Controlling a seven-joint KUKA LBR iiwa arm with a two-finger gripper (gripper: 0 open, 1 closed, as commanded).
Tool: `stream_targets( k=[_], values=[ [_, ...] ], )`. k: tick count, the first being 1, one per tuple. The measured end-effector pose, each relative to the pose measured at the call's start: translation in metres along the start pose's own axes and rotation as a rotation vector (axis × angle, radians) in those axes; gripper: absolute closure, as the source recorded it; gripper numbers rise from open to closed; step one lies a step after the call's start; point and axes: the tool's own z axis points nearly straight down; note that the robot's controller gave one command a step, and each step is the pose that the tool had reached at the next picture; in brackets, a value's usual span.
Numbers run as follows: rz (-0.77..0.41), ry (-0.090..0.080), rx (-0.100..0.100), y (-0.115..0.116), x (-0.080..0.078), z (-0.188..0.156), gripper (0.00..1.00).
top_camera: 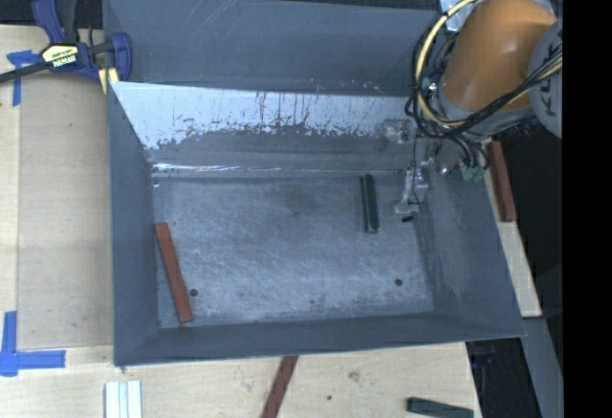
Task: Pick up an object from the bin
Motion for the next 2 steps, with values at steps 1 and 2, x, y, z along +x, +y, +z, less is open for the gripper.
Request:
stream_targets(
  k=[1, 2],
  values=[
    [-0.218, 0.004, -0.001, -0.019, 0.003, 0.054, 0.0],
    [-0.469, 0.002, -0.001, -0.006, 0.01, 0.08, 0.0]
  ],
)
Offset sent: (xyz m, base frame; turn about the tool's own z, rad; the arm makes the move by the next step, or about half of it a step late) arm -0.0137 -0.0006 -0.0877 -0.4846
